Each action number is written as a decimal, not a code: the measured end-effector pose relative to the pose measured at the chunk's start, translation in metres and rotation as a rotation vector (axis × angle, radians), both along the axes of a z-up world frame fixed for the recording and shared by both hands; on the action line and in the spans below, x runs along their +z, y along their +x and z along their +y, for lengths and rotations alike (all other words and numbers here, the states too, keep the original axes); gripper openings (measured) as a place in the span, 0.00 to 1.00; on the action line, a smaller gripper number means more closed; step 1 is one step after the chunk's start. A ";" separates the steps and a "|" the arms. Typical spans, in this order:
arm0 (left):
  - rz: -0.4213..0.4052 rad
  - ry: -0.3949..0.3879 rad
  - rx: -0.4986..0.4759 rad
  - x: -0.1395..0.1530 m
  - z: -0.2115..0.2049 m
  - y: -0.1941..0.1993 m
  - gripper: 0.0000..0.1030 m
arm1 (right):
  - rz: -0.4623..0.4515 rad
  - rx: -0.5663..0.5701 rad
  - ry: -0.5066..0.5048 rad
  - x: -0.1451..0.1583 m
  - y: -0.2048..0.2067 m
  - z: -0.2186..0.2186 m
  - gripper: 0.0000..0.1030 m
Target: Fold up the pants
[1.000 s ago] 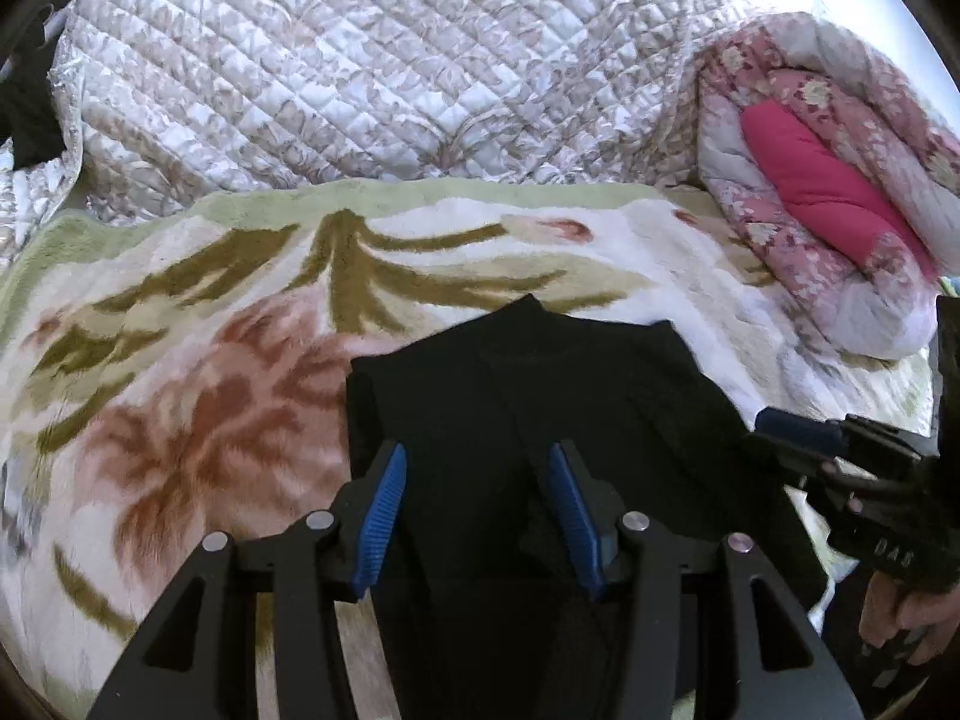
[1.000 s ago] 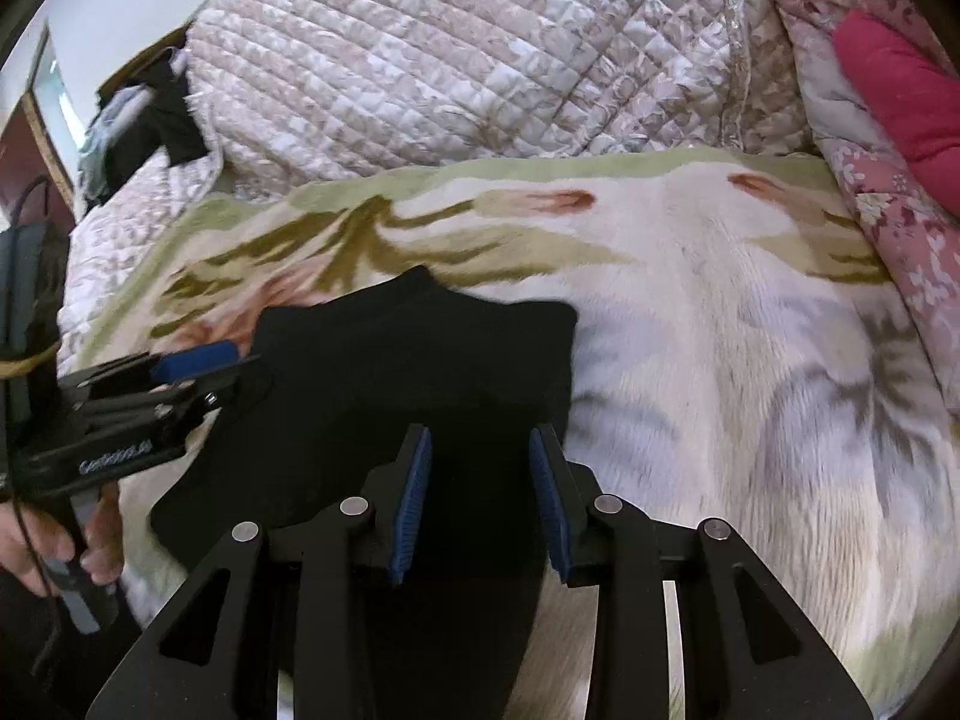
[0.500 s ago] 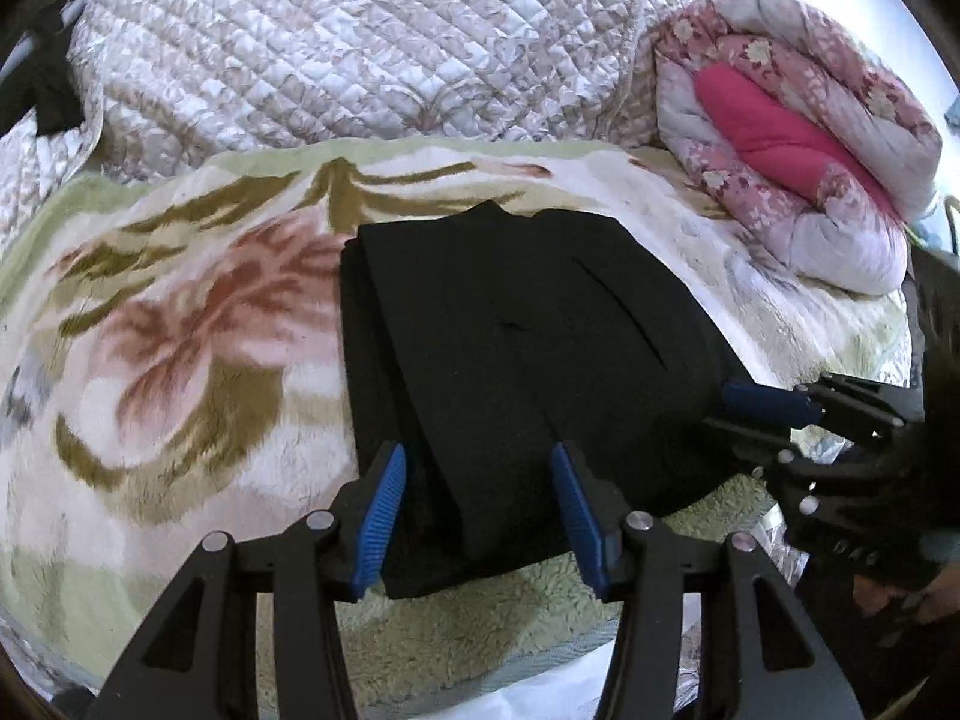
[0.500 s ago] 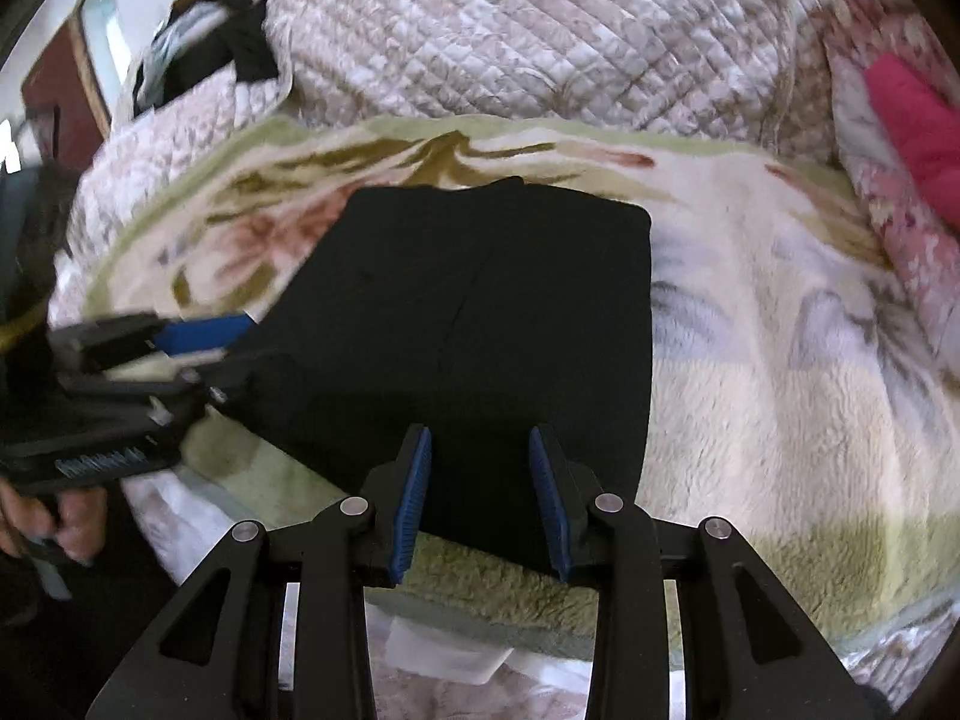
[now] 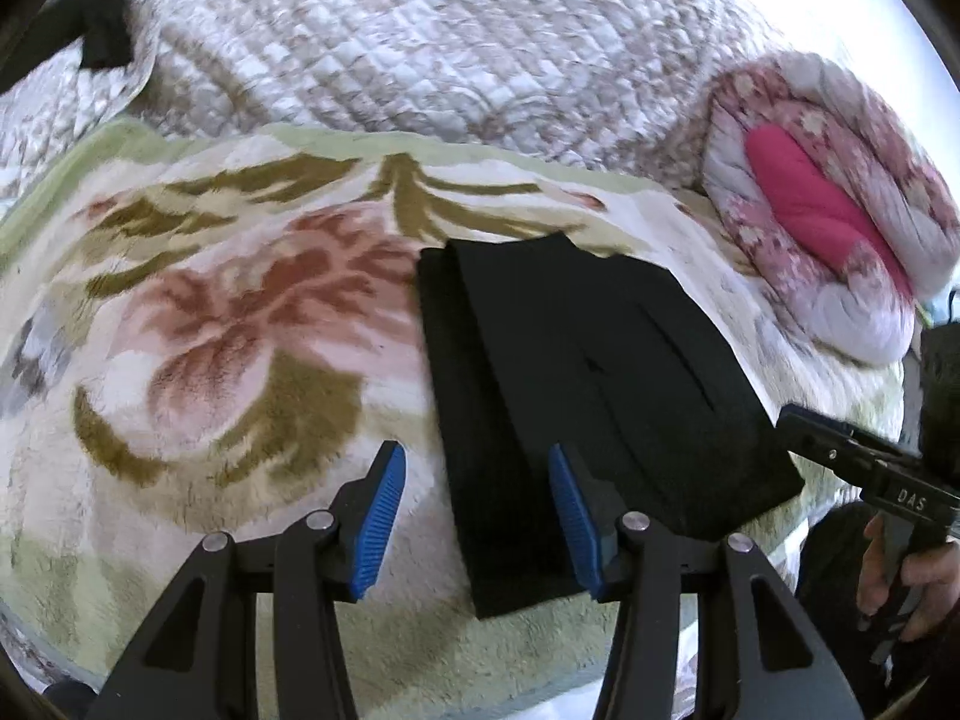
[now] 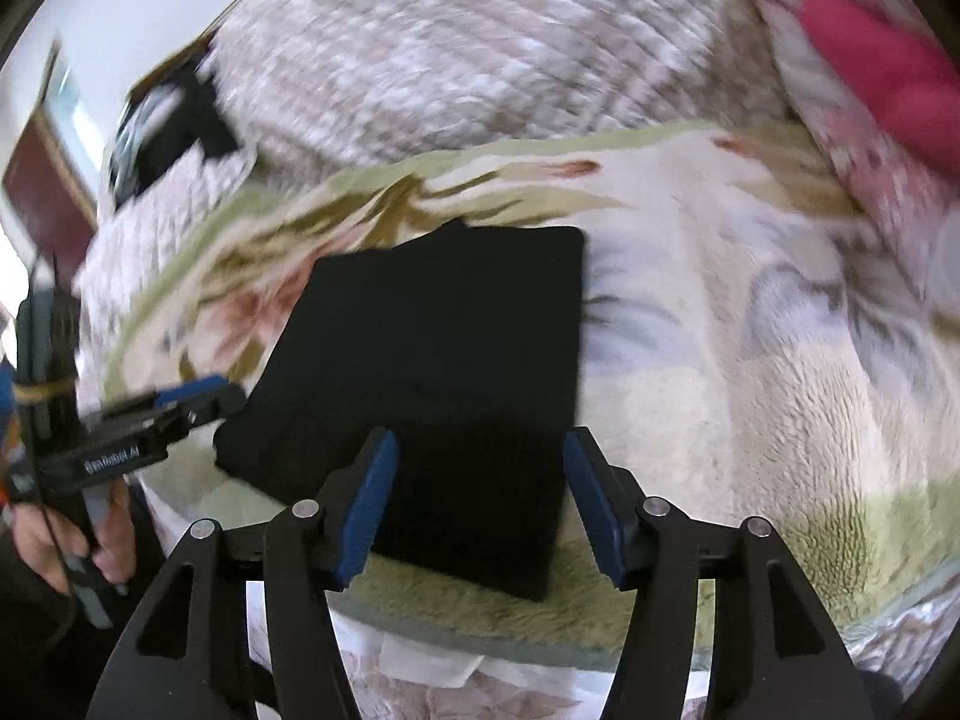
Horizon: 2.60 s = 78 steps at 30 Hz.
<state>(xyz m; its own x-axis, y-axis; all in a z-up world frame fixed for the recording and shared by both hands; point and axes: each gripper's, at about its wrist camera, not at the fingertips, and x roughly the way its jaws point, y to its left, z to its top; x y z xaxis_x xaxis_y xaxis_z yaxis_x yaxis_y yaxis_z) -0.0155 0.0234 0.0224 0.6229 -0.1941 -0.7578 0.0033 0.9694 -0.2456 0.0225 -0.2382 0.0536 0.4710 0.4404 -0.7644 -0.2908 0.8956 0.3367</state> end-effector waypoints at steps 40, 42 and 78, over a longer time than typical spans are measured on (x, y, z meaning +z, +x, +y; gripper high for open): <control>0.015 -0.153 -0.004 -0.013 -0.004 0.037 0.30 | 0.143 -0.031 0.173 -0.023 0.049 0.004 0.22; 0.005 -0.132 -0.015 -0.005 -0.007 0.035 0.27 | 0.125 -0.023 0.173 -0.014 0.045 0.006 0.19; -0.064 0.044 -0.024 0.007 0.025 0.171 0.25 | 0.001 0.034 0.091 -0.005 0.173 0.060 0.21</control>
<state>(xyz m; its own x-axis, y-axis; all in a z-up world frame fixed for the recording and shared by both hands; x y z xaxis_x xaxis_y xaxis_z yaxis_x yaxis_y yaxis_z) 0.1558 0.0479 0.0298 0.6663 -0.1768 -0.7244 0.0410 0.9787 -0.2012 0.1953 -0.1781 0.0483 0.4543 0.5235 -0.7208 -0.3202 0.8510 0.4162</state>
